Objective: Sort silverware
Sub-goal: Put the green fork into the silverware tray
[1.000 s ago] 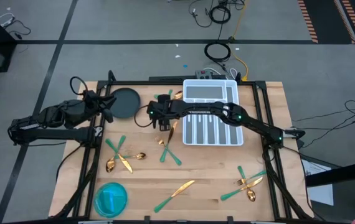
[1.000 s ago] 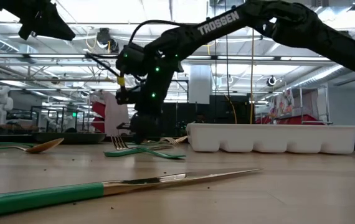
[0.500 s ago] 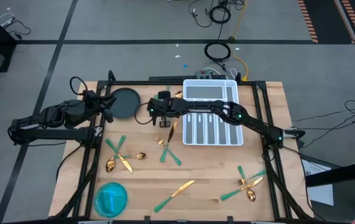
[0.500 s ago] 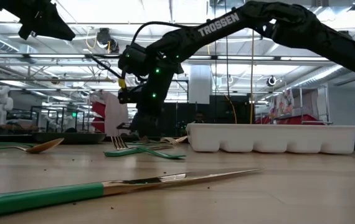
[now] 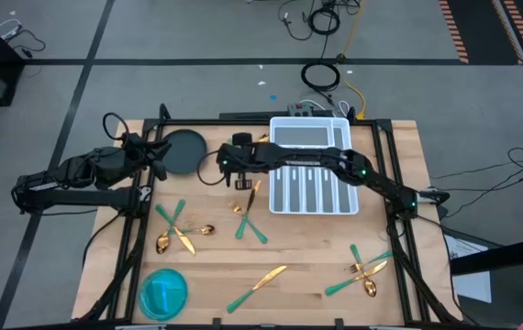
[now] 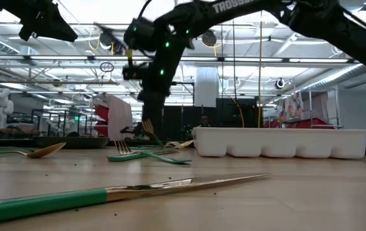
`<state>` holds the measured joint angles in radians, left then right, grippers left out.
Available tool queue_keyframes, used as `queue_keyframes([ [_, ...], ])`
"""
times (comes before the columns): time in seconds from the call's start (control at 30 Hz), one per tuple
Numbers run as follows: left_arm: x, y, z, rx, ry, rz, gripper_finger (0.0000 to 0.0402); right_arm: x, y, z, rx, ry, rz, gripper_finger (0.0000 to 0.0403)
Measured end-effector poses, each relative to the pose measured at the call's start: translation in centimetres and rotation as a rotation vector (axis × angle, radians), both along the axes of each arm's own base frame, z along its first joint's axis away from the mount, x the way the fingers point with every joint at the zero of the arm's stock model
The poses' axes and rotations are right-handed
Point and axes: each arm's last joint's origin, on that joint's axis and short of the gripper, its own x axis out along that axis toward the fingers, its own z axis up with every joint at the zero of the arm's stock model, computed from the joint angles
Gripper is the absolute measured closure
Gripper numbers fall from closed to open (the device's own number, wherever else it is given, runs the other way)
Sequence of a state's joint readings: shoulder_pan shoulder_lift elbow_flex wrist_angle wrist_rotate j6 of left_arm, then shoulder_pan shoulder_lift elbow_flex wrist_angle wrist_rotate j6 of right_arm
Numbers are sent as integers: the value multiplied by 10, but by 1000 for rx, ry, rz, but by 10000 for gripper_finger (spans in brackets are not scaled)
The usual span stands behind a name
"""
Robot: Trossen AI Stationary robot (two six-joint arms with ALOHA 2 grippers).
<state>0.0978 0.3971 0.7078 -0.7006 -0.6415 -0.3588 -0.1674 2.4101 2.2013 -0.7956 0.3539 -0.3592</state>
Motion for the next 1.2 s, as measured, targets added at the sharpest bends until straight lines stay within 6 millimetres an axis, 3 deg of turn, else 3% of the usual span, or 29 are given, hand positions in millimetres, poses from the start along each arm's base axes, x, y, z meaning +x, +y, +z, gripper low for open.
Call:
queue_keyframes([
  [0.37, 0, 0, 0, -1, -1, 0, 318, -11, 24, 56, -119, -56, 94, 402],
  [0.8, 0, 0, 0, -2, -3, 0, 318, -19, 37, 86, -329, -19, 157, 402],
  [1.2, 0, 0, 0, -2, -5, 1, 318, -55, 38, 166, -508, -135, 120, 402],
])
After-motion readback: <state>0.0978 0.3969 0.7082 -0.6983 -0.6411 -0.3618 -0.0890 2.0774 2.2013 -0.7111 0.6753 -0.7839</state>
